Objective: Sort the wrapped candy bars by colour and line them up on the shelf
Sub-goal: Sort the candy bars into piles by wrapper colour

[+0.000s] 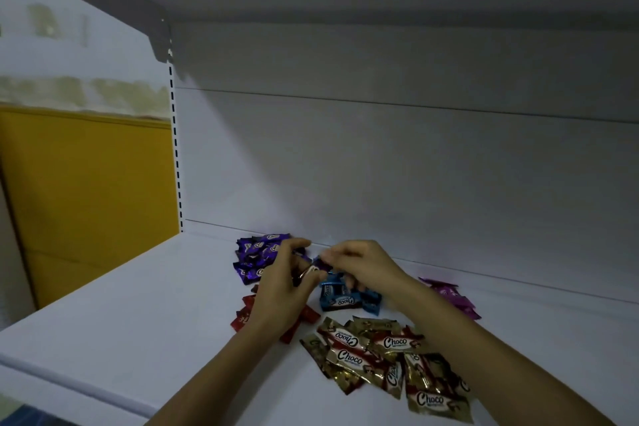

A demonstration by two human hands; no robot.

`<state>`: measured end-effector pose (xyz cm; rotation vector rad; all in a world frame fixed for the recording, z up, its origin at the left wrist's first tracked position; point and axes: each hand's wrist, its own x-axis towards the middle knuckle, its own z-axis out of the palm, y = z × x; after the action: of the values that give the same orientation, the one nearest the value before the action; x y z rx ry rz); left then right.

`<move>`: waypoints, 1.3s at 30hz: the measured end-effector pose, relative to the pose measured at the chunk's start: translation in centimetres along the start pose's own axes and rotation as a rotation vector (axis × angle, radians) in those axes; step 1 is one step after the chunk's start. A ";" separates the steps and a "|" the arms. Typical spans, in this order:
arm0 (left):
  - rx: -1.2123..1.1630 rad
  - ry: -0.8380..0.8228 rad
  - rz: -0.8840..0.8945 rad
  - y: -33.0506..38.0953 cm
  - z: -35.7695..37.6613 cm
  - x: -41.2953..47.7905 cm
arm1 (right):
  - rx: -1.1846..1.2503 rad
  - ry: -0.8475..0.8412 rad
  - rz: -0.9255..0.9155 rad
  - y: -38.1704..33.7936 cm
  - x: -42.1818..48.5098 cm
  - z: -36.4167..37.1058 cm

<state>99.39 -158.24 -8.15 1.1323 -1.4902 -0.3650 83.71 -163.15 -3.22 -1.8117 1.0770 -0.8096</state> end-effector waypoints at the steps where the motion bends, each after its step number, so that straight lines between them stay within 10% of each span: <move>1: 0.024 -0.010 0.026 0.1 0.0 0.1 | 0.005 -0.039 -0.025 -0.2 -0.2 0.4; 5: 0.222 -0.069 0.065 0.1 -2.4 0.2 | 0.067 0.041 0.028 -0.7 0.9 1.5; 10: 1.073 -0.188 -0.073 -3.4 -8.6 -2.8 | 0.286 0.198 0.187 -1.2 4.0 3.6; 22: 0.903 -0.158 -0.171 -4.8 -9.6 -3.4 | 0.290 0.185 0.265 -3.0 8.9 8.7; 30: 0.875 -0.091 0.503 0.5 -8.4 -5.3 | -0.223 0.303 -0.072 -0.4 -1.6 1.0; 39: 0.683 -0.532 0.364 6.0 5.6 -9.1 | -0.274 0.573 0.091 7.5 -14.4 -6.1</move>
<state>90.51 -150.12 -10.45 1.3006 -2.3579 0.1334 70.01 -154.22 -8.87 -1.7749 1.6926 -1.2141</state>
